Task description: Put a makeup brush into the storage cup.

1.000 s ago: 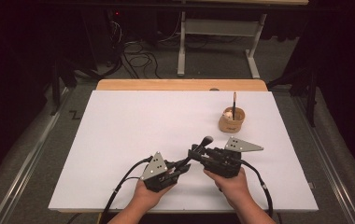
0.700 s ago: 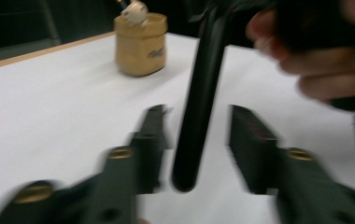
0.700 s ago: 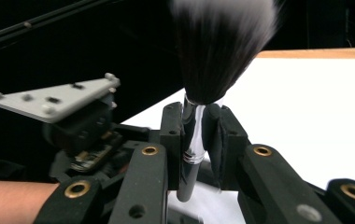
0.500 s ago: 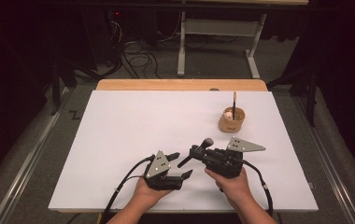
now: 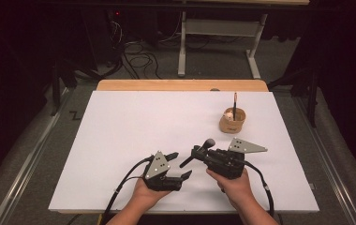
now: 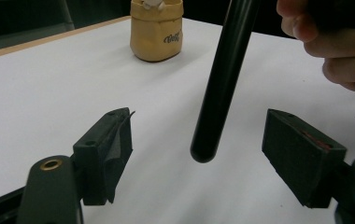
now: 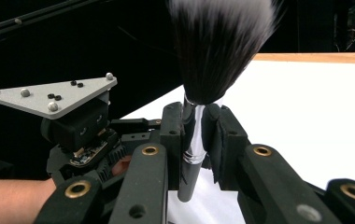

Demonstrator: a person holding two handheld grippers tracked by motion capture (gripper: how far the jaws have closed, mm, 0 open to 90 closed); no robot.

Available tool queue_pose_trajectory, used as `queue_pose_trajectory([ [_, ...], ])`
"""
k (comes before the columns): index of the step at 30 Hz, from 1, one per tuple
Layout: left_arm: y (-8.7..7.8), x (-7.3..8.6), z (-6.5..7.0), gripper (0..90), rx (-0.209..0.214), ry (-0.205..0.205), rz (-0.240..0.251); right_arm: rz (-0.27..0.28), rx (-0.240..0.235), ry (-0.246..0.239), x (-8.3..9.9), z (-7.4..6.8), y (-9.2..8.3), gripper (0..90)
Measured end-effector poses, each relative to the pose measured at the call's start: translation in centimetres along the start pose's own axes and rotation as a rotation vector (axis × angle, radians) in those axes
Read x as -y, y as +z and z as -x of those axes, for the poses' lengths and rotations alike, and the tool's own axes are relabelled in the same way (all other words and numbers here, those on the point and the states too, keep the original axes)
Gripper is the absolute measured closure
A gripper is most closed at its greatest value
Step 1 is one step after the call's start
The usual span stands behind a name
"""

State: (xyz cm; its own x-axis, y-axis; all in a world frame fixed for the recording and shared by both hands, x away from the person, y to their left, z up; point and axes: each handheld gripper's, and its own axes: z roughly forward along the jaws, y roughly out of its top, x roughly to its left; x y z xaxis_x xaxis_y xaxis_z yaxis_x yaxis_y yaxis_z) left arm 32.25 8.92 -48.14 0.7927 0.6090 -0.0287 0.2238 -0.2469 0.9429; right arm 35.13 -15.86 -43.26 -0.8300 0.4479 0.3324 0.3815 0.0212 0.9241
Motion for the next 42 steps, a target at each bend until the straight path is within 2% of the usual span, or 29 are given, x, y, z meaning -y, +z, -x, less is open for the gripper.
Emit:
queue_pose_trajectory([
  [8, -0.2, 0.2, -0.3, 18.4, -0.007, -0.002, 0.009, -0.004, 0.011, -0.009, 0.2, 0.1, -0.3, 78.2],
  [18, -0.8, 0.4, -0.8, 12.0, -0.046, -0.01, 0.009, 0.0, 0.033, -0.025, 0.1, 0.1, -0.8, 78.1],
  [20, -0.8, 0.6, -1.0, 10.7, -0.045, -0.022, 0.008, 0.004, 0.035, -0.026, 0.1, 0.2, -0.9, 78.1],
  [28, -1.2, 0.5, -1.3, 10.1, -0.05, -0.049, 0.037, 0.002, 0.046, -0.029, 0.2, 0.3, -1.2, 78.1],
  [34, -1.8, 0.2, -1.6, 10.5, -0.054, -0.053, 0.051, 0.008, 0.053, -0.038, 0.1, 0.3, -1.5, 78.2],
  [38, -2.1, 0.2, -1.8, 10.5, -0.074, -0.031, 0.045, 0.014, 0.068, -0.041, 0.0, 0.6, -2.0, 78.1],
  [42, -2.2, 0.2, -2.0, 10.3, -0.082, -0.026, 0.039, 0.029, 0.078, -0.042, -0.1, 0.9, -2.6, 78.1],
])
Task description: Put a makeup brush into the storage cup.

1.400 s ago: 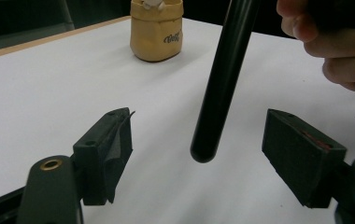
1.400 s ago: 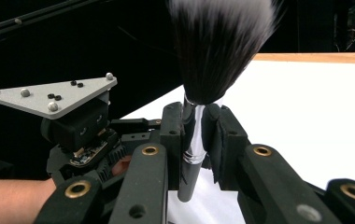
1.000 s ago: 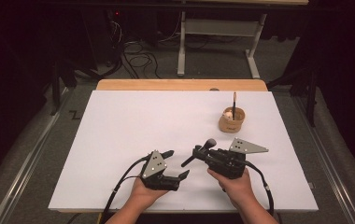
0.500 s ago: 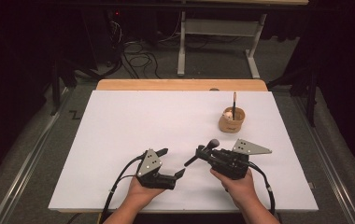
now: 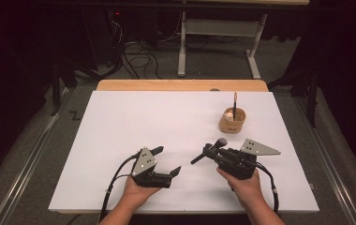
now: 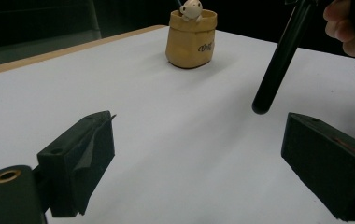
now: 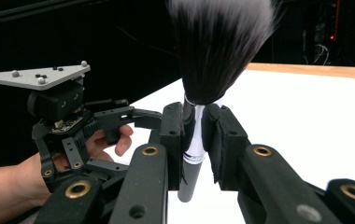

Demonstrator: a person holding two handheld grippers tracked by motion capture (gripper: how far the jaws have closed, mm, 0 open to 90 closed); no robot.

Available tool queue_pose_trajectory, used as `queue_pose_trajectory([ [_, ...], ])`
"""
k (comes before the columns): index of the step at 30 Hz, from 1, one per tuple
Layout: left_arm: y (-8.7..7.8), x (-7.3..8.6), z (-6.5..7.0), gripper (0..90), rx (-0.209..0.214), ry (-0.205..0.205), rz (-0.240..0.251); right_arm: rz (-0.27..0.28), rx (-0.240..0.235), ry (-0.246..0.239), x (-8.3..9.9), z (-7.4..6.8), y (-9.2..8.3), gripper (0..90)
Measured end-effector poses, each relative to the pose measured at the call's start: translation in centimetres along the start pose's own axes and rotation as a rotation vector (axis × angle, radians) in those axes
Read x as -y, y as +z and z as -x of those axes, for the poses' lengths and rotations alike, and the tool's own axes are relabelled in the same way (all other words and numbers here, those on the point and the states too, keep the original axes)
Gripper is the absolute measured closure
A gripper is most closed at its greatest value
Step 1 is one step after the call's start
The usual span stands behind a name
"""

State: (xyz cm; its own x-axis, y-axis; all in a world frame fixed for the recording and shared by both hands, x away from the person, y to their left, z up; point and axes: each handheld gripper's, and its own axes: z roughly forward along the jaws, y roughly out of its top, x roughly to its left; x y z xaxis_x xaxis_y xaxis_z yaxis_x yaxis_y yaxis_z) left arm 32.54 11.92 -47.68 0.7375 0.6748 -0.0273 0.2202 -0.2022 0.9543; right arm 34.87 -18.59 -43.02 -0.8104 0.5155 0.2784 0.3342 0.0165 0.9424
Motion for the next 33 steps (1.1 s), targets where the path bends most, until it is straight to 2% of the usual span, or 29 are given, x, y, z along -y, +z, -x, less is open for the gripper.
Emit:
queue_pose_trajectory([
  [4, 0.0, 0.2, -0.2, 9.9, -0.012, 0.009, -0.013, 0.009, 0.017, -0.013, -0.1, 0.2, -0.6, 78.1],
  [14, -1.7, 0.1, -2.4, 10.3, -0.065, -0.035, 0.012, 0.041, 0.062, -0.032, -0.4, 1.2, -2.4, 78.2],
  [19, -2.5, 0.6, -3.1, 10.4, -0.101, -0.015, -0.021, 0.07, 0.101, -0.053, -0.4, 1.8, -3.9, 78.2],
  [23, -3.2, 0.7, -3.6, 10.4, -0.114, -0.02, -0.025, 0.088, 0.138, -0.058, -0.4, 2.4, -5.3, 78.2],
  [25, -3.6, 0.7, -3.8, 10.4, -0.103, -0.043, -0.015, 0.09, 0.157, -0.059, -0.4, 2.7, -6.0, 78.2],
  [29, -4.5, 0.6, -3.9, 10.3, -0.104, -0.027, -0.015, 0.1, 0.188, -0.063, -0.5, 3.4, -6.8, 78.2],
  [33, -5.3, 1.0, -4.6, 10.3, -0.124, -0.039, -0.016, 0.117, 0.217, -0.067, -0.6, 3.7, -7.7, 78.2],
])
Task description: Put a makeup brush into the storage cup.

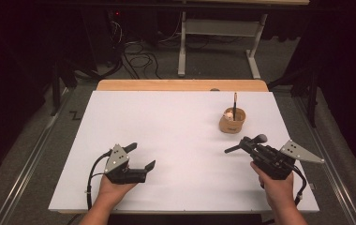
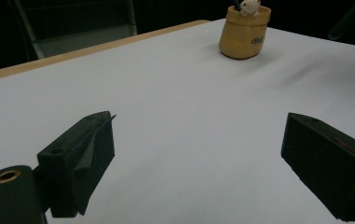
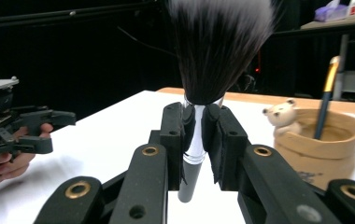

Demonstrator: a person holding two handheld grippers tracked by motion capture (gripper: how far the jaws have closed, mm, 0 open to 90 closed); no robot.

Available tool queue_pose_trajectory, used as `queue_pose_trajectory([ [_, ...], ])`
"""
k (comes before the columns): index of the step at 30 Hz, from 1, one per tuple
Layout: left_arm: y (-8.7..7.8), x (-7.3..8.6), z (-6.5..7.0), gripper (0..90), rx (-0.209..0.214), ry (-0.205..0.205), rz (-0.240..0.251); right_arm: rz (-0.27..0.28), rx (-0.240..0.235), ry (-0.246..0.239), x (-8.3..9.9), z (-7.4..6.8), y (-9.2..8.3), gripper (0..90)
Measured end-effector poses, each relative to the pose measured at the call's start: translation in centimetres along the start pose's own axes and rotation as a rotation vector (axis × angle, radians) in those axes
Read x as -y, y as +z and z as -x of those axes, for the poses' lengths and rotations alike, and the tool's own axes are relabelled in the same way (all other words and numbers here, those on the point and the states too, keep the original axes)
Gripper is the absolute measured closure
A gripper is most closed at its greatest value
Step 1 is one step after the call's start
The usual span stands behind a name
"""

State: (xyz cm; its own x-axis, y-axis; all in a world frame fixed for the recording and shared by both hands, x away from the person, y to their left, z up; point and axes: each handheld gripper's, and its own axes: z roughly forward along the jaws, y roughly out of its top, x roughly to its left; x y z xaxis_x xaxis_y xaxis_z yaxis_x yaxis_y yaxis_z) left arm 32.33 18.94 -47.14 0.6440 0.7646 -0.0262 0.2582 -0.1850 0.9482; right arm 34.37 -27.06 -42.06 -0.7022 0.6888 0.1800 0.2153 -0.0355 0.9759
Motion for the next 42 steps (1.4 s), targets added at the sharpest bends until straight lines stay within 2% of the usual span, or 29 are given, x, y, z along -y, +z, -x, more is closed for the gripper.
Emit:
queue_pose_trajectory([
  [6, -0.5, 0.5, -1.0, 10.3, -0.029, 0.005, -0.015, 0.022, 0.044, -0.006, -0.2, 0.8, -1.3, 78.2],
  [8, -0.4, 0.6, -1.1, 10.0, -0.043, 0.006, -0.023, 0.031, 0.053, 0.01, -0.3, 1.3, -1.7, 78.2],
  [13, -0.3, 0.6, -1.0, 9.3, -0.037, -0.002, -0.022, 0.048, 0.087, 0.019, -0.5, 2.1, -2.9, 78.2],
  [18, -0.6, 0.5, -1.3, 8.8, -0.03, -0.044, 0.006, 0.063, 0.116, 0.025, -0.6, 2.9, -3.9, 78.2],
  [21, -0.7, 0.5, -1.3, 8.7, -0.033, -0.038, 0.008, 0.069, 0.131, 0.035, -0.7, 3.2, -4.2, 78.2],
  [30, -0.4, 0.5, -1.1, 8.8, -0.028, -0.021, -0.006, 0.073, 0.148, 0.015, -0.9, 3.4, -3.4, 78.2],
  [34, -0.4, 0.4, -1.1, 8.5, -0.011, -0.026, -0.003, 0.077, 0.146, 0.013, -1.0, 3.5, -2.6, 78.2],
  [37, -0.5, 0.4, -1.0, 8.3, -0.014, -0.009, -0.01, 0.074, 0.145, 0.006, -1.2, 3.4, -2.0, 78.2],
  [42, -1.0, 0.7, -1.0, 8.2, -0.014, -0.019, -0.012, 0.066, 0.144, -0.001, -1.8, 3.4, -0.6, 78.2],
])
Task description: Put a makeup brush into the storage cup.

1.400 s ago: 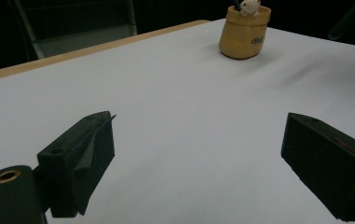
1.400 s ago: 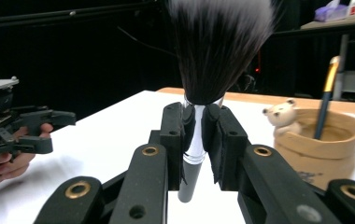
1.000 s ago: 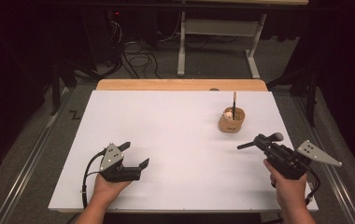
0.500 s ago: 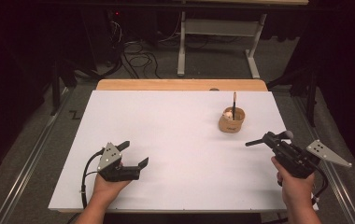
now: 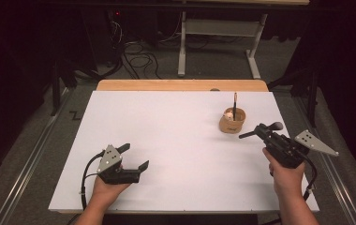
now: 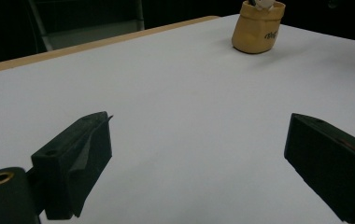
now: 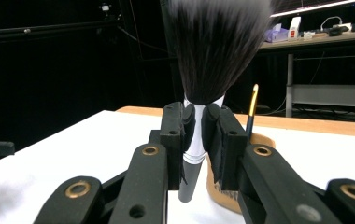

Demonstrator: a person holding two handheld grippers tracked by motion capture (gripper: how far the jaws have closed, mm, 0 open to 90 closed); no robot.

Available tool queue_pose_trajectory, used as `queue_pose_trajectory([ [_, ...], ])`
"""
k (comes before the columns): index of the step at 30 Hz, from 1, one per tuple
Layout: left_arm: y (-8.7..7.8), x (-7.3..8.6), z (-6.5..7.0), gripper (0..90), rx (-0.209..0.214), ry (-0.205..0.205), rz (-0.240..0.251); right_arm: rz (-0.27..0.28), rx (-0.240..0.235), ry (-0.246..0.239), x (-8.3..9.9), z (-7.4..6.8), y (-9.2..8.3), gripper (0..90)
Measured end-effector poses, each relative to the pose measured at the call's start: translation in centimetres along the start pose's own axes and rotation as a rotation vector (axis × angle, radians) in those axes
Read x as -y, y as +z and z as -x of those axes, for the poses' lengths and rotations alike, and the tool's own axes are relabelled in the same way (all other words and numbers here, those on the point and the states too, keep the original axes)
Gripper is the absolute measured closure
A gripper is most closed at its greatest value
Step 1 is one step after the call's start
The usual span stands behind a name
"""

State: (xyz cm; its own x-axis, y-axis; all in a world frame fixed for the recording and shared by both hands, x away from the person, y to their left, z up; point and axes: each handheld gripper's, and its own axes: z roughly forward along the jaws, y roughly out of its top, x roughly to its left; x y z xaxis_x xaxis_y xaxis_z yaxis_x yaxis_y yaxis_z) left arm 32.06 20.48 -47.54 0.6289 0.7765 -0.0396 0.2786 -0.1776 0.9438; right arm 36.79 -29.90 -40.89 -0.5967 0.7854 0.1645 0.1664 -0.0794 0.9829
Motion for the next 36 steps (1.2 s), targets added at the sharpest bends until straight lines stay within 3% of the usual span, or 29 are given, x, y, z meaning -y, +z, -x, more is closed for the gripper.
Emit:
queue_pose_trajectory([
  [9, -0.7, 0.5, -0.2, 6.9, 0.001, -0.013, -0.014, 0.01, -0.001, -0.018, -1.7, 0.0, 2.1, 78.3],
  [20, -0.7, 0.4, -0.1, 0.4, -0.02, 0.003, -0.022, 0.016, 0.056, -0.023, -3.2, 1.1, 3.8, 78.2],
  [36, -0.3, 0.1, 0.3, 0.3, -0.028, 0.041, -0.002, -0.051, 0.144, -0.019, -2.6, 3.2, 6.5, 78.2],
])
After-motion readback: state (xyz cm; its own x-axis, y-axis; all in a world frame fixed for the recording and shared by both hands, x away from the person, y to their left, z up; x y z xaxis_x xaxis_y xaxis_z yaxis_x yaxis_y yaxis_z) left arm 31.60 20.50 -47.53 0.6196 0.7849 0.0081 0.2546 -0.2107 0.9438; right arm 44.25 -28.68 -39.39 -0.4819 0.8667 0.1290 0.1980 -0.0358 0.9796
